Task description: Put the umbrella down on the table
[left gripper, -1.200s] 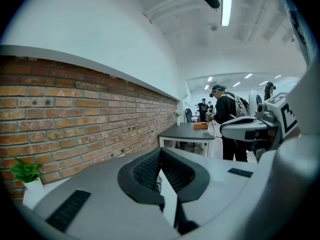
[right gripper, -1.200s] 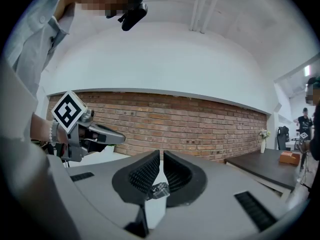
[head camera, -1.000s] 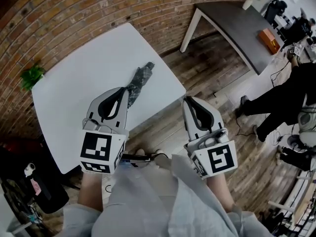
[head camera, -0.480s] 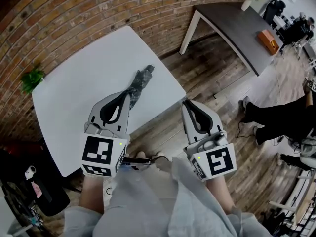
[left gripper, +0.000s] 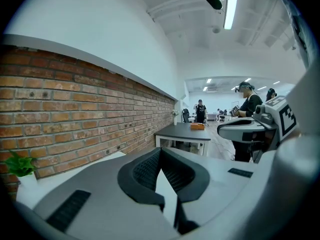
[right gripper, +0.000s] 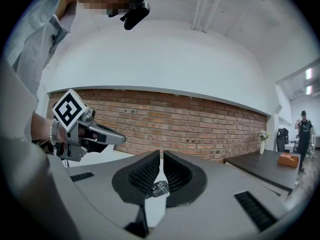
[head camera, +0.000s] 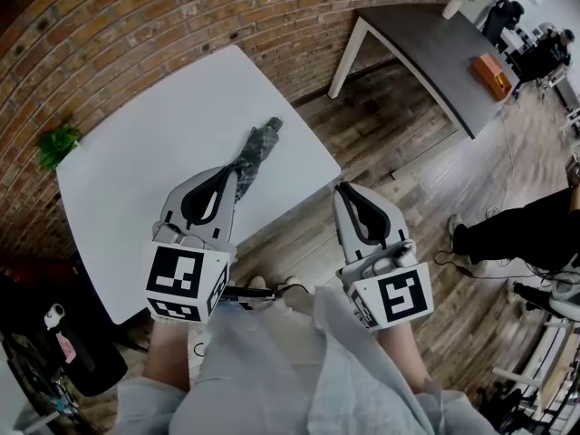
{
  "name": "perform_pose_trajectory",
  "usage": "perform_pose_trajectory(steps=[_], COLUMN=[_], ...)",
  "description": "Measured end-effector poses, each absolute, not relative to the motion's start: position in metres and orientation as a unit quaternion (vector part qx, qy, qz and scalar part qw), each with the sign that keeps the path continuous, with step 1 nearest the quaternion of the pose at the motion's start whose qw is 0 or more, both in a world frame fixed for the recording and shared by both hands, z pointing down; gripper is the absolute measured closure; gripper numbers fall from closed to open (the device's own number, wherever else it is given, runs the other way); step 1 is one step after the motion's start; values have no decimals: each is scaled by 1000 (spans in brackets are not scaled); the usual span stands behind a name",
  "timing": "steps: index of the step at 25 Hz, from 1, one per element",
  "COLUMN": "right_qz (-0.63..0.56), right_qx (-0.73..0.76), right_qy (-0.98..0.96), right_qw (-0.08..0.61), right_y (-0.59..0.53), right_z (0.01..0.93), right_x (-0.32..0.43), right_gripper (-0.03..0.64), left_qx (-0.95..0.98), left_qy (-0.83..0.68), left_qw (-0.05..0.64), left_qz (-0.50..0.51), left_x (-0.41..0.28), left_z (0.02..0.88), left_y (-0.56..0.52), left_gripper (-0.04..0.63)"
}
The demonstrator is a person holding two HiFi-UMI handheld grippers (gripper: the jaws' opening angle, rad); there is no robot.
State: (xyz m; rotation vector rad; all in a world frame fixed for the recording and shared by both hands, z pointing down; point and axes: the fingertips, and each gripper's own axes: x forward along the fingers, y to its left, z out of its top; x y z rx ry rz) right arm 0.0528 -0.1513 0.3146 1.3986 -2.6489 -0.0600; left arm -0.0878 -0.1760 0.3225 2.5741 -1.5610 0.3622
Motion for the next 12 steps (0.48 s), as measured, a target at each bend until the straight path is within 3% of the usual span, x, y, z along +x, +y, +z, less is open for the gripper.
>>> perform_pose_trajectory(steps=[12], right_qz=[-22], right_qx=[466], right_qy=[-882], right_qw=[75], right_y=[-152], right_z=[315], right_x=[48], right_gripper=[565], left_qx=[848], left_qy=[-513], left_qw=[58], left_qz=[121], left_x=[-93], left_z=[326], left_y=[-178], left_gripper=[577])
